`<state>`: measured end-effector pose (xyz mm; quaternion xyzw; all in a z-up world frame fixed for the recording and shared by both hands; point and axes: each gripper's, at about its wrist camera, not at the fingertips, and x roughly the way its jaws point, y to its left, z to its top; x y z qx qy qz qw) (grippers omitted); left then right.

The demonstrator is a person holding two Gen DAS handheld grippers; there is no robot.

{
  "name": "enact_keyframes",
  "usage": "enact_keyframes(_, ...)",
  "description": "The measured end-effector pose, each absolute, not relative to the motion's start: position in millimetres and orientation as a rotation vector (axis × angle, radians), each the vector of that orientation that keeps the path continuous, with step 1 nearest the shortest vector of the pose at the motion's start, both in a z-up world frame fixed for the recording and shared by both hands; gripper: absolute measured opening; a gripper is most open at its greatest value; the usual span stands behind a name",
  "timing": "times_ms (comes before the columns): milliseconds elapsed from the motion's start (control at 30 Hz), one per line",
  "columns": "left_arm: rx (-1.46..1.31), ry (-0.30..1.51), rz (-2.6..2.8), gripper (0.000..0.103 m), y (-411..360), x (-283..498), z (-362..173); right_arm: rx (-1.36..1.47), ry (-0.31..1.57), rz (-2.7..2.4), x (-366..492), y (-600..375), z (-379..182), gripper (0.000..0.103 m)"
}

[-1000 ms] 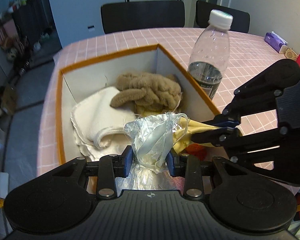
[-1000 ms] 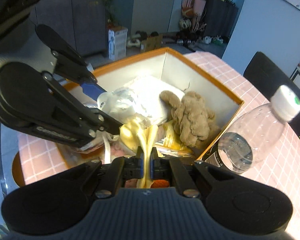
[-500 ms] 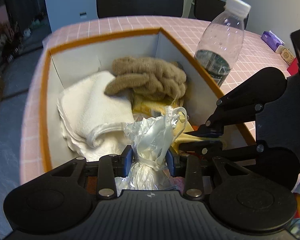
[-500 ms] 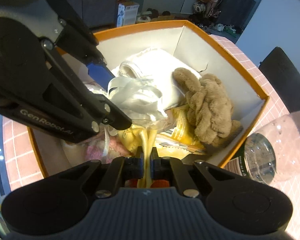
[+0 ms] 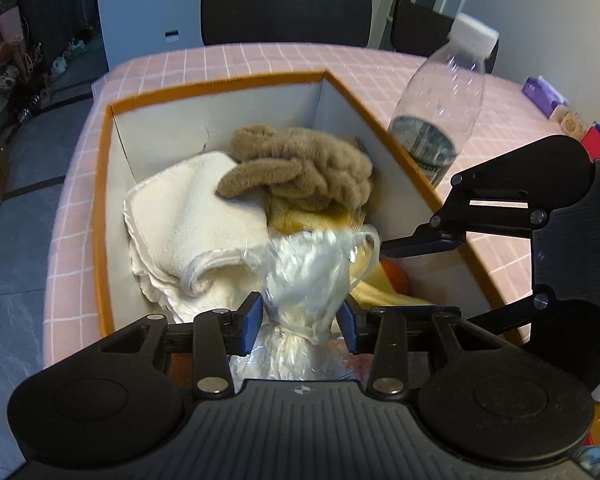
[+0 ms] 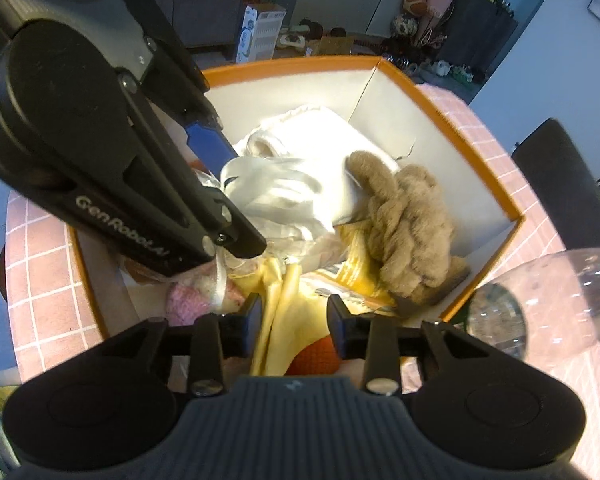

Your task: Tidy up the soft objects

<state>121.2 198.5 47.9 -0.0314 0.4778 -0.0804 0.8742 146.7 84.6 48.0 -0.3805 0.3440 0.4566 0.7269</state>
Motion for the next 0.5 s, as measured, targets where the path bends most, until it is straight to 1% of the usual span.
enact_keyframes(67, -0.08, 0.98, -0.176, 0.053, 199, 117, 56, -0.838, 0.741, 1.003, 144, 81, 55, 0.042)
enact_keyframes(167, -0.066, 0.955, -0.174, 0.054, 194, 110, 69, -0.832, 0.713, 0.99, 139, 74, 66, 0.048)
enact_keyframes(300, -0.045, 0.912, -0.173, 0.054, 186, 99, 88, -0.814, 0.67, 0.967, 131, 59, 82, 0.049)
enact_keyframes(367, -0.029, 0.88, -0.174, 0.054, 179, 92, 98, -0.8, 0.645, 0.95, 127, 51, 92, 0.054)
enact_keyframes(500, 0.024, 0.781, -0.169, 0.054, 160, 75, 120, -0.749, 0.596, 0.901, 115, 27, 114, 0.056)
